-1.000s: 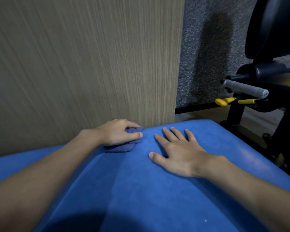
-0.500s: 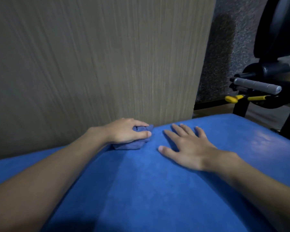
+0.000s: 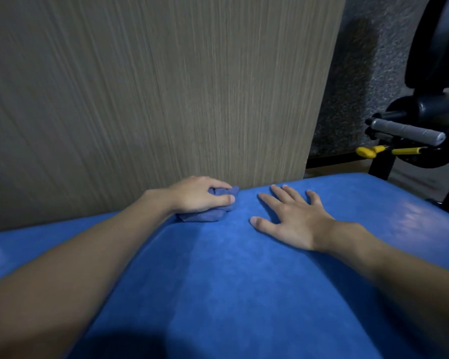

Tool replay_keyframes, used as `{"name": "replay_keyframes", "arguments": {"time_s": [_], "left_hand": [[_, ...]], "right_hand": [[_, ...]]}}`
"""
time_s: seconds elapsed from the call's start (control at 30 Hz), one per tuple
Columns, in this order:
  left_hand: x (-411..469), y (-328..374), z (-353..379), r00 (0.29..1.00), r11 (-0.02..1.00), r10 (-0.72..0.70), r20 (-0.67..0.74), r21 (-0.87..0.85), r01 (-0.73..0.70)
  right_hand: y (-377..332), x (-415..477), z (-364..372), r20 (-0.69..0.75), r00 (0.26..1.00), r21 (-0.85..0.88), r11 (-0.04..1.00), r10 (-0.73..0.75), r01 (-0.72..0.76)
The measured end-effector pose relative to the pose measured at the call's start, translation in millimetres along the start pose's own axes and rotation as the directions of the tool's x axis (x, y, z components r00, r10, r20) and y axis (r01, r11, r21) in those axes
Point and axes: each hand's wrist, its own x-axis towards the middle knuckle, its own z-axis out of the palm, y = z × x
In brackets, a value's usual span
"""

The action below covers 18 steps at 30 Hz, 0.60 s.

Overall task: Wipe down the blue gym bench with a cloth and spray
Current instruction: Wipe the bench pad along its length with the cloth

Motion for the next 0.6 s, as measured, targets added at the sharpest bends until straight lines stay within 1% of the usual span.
{"name": "replay_keyframes", "arguments": {"time_s": [0.13, 0.2, 0.23, 0.3, 0.37, 0.4, 0.5, 0.6], "left_hand": [[-32, -34, -12, 0.999, 0.998, -0.04, -0.016, 0.048, 0.041], [-46, -50, -15, 0.997, 0.997, -0.072, -0.021, 0.039, 0.072], [-49, -55, -16, 0.997, 0.997, -0.077, -0.023, 0.019, 0.077], [-46, -52, -17, 0.996, 0.996, -0.085, -0.029, -0.033, 0.084], [-35, -42, -16, 0.996, 0.995, -0.08, -0.035, -0.061, 0.078], [-29, -37, -14, 0.997, 0.996, -0.066, -0.033, -0.07, 0.064], [-23, -34, -10, 0.999, 0.997, -0.036, -0.03, -0.072, 0.034], [-34, -46, -13, 1.0, 0.999, -0.029, -0.012, -0.031, 0.028]], "right_hand": [[2, -3, -1, 0.002, 1.0, 0.029, 1.0, -0.007, 0.007], [0, -2, -6, 0.004, 1.0, 0.011, 1.0, 0.026, -0.026], [-5, 0, -8, -0.019, 0.999, -0.009, 0.999, 0.031, -0.031], [-28, 4, -9, -0.054, 0.998, -0.015, 1.0, -0.021, 0.02], [-59, 5, -2, -0.028, 0.994, 0.024, 0.994, -0.103, 0.104], [-71, 5, 2, -0.011, 0.992, 0.029, 0.992, -0.123, 0.123], [-79, 3, 6, -0.007, 0.995, 0.021, 0.995, -0.099, 0.099], [-80, 0, 0, 0.028, 0.998, 0.016, 0.998, -0.055, 0.054]]}}
